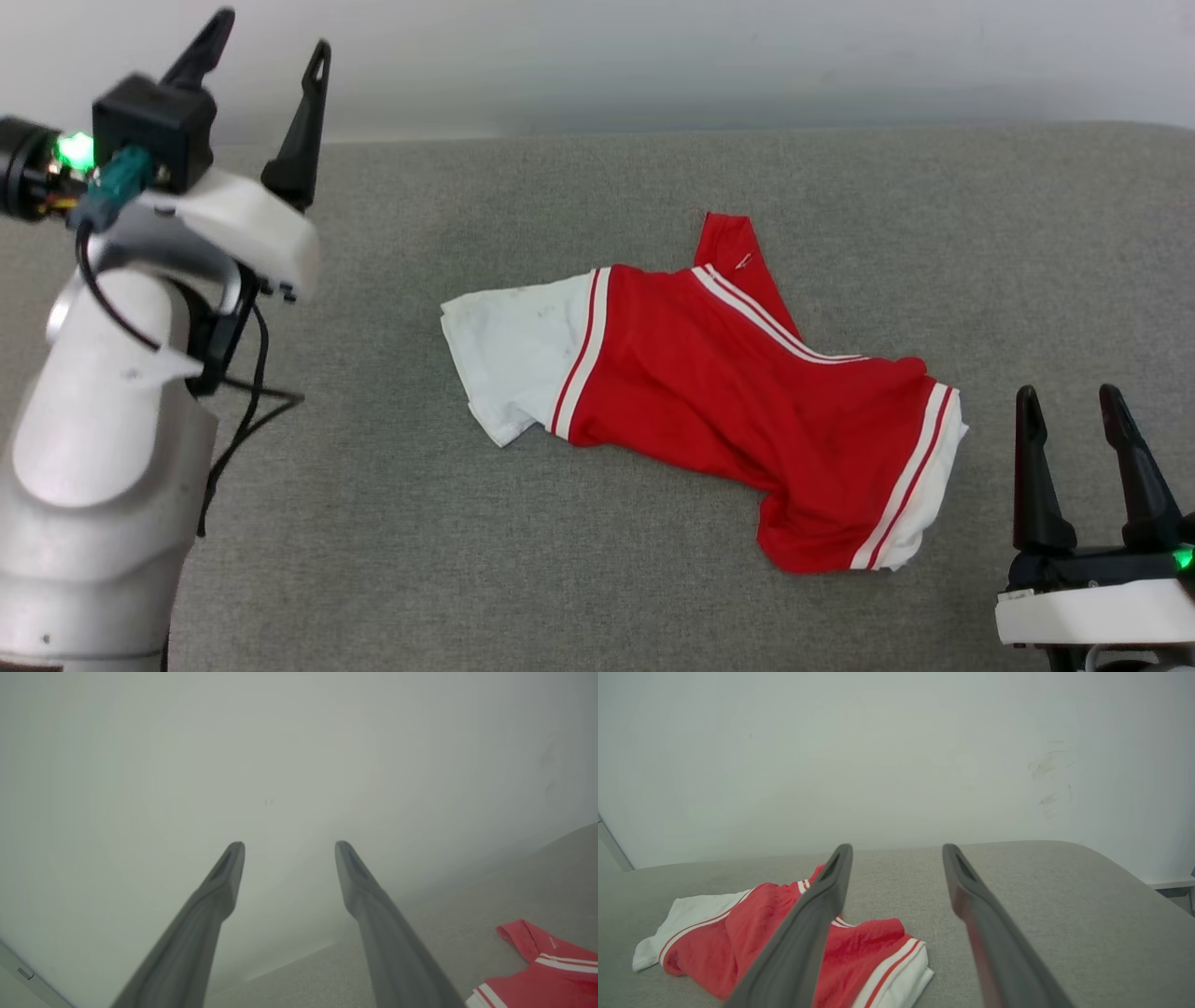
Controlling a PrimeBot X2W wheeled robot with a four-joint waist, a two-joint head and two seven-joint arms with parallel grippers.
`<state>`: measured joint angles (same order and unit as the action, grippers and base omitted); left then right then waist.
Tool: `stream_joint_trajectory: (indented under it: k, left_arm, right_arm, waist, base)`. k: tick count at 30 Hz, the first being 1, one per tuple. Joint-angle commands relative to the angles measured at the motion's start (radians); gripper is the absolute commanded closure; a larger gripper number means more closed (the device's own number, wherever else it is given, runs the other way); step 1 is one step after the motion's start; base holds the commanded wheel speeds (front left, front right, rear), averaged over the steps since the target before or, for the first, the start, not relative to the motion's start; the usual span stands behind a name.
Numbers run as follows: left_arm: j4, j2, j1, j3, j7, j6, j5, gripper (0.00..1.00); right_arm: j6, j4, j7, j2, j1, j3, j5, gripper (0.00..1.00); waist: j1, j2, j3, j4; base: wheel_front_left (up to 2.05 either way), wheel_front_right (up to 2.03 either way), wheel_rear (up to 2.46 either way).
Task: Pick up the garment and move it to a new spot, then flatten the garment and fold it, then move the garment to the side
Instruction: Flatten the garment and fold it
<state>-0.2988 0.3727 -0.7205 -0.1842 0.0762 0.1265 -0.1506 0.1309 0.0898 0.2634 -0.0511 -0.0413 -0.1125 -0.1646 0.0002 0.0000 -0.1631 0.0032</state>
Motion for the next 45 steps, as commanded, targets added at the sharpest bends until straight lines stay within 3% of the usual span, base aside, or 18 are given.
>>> stream_joint_trajectory:
  k: [1,4,10,18,26,35,37,45]
  left_arm:
    - [-0.007,0.004,-0.02,-0.01,-0.015,0.001,-0.007,0.0]
    - [-0.055,0.039,-0.115,-0.106,-0.153,0.002,-0.075,0.0]
    - [-0.108,0.108,-0.26,-0.272,-0.485,0.002,-0.338,0.0]
    - [-0.122,0.177,-0.344,-0.422,-0.862,0.002,-0.587,0.0]
    - [-0.131,0.209,-0.301,-0.539,-1.031,0.002,-0.71,0.0]
    - [-0.152,0.211,-0.202,-0.697,-1.033,0.004,-0.767,0.0]
    - [-0.14,0.216,-0.203,-0.729,-1.02,0.007,-0.783,1.0]
    - [-0.059,0.277,-0.291,-0.763,-0.892,0.002,-0.812,1.0]
  right_arm:
    - [0.0,0.004,0.002,0.002,0.015,-0.002,0.003,0.0]
    - [0.0,0.007,0.002,0.002,0.038,-0.003,0.003,0.0]
    - [0.0,0.015,0.002,0.002,0.077,-0.004,0.001,0.0]
    - [0.0,0.022,0.002,0.002,0.124,-0.002,0.005,0.0]
    - [0.0,0.024,0.002,0.002,0.152,0.002,0.003,0.0]
    - [0.0,0.018,0.002,0.002,0.155,0.005,0.0,0.0]
    - [0.0,0.015,0.002,0.002,0.151,0.0,0.005,0.0]
    - [0.0,0.001,0.002,0.002,0.115,0.0,0.013,0.0]
  waist:
    - [-0.0002,0.0,-0.041,-0.007]
    - [-0.0002,0.0,-0.082,-0.016]
    - [-0.0002,0.0,-0.159,-0.033]
    - [-0.0002,0.0,-0.233,-0.058]
    - [-0.0002,0.0,-0.273,-0.089]
    - [-0.0002,0.0,-0.282,-0.107]
    - [-0.0002,0.0,-0.271,-0.1]
    - [-0.0002,0.0,-0.184,-0.053]
  base:
    - [0.0,0.0,0.0]
    - [0.0,0.0,0.0]
    - [0.0,0.0,0.0]
    - [0.0,0.0,0.0]
    - [0.0,0.0,0.0]
    - [0.0,0.0,0.0]
    - [0.0,0.0,0.0]
    - [0.0,0.0,0.0]
